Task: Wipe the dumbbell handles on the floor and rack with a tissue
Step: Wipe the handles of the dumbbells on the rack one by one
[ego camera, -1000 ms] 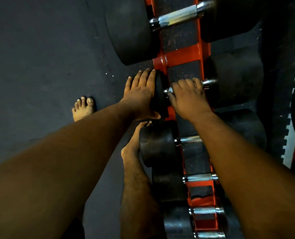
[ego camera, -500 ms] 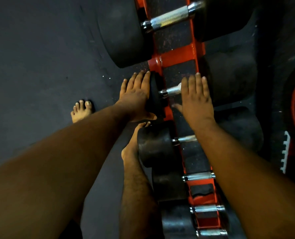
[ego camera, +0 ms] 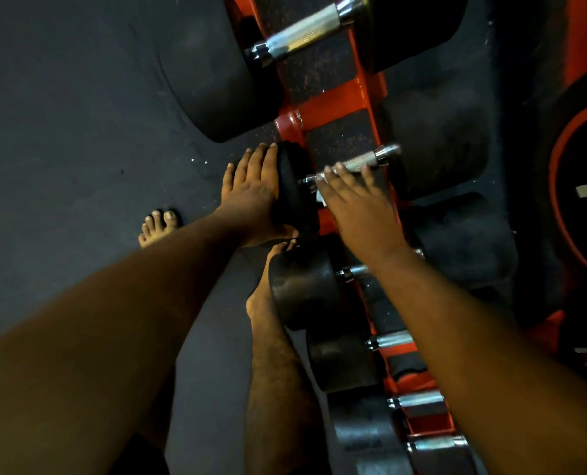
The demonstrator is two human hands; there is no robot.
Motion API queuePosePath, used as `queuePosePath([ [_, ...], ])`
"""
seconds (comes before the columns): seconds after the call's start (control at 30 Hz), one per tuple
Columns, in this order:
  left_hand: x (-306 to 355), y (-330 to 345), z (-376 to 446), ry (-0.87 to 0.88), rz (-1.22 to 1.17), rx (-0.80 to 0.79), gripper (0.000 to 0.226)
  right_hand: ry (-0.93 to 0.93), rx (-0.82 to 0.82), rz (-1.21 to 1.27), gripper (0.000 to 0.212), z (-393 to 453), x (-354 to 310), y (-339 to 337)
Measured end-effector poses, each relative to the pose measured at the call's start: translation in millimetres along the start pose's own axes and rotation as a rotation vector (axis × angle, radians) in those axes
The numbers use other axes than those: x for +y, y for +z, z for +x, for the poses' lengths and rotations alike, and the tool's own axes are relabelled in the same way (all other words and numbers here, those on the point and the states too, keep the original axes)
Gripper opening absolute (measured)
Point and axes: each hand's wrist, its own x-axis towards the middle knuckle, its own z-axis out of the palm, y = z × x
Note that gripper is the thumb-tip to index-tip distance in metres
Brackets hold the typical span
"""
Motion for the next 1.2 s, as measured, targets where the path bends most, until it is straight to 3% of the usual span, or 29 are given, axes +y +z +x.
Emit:
queuePosePath([
  [0.07, 0, 0, 0, -0.005, 0.002, 0.003, 0.148, 0.285, 0.057, 0.318, 0.052, -15, -17, 4],
  [0.2, -1, 0, 0, -0.004, 0.005, 0.011, 0.147, 1.208, 0.294, 1.303, 0.023, -13, -39, 1],
  [0.3, 0, 0, 0, -0.01, 0.008, 0.005, 0.146, 1.524, 0.486, 1.892, 0.021, 20, -23, -6],
  [0.53, -1, -7, 2, -0.015, -0.004, -0.067, 0.143, 1.522, 0.627, 2.16, 0.043, 54, -9, -26],
  [0.6, -2, -8, 2, -0.008, -0.011, -0.079, 0.141, 1.472, 0.654, 2.284, 0.036, 55, -10, -30],
  [0.7, -3, -7, 2, 0.0, -0.007, -0.071, 0.141, 1.454, 0.671, 2.356, 0.005, 66, 1, -30],
  [0.87, -3, -8, 2, 0.009, -0.014, -0.084, 0.141, 1.416, 0.666, 2.352, 0.003, 67, 6, -31],
  [0.97, -3, -8, 1, 0.016, -0.016, -0.086, 0.142, 1.407, 0.679, 2.361, 0.021, 57, 0, -37],
  [1.07, -4, -8, 1, 0.018, -0.017, -0.088, 0.141, 1.459, 0.692, 2.331, 0.002, 66, 6, -33],
  [1.2, -4, -9, 2, 0.017, -0.018, -0.098, 0.142, 1.471, 0.674, 2.303, 0.01, 76, 10, -31],
])
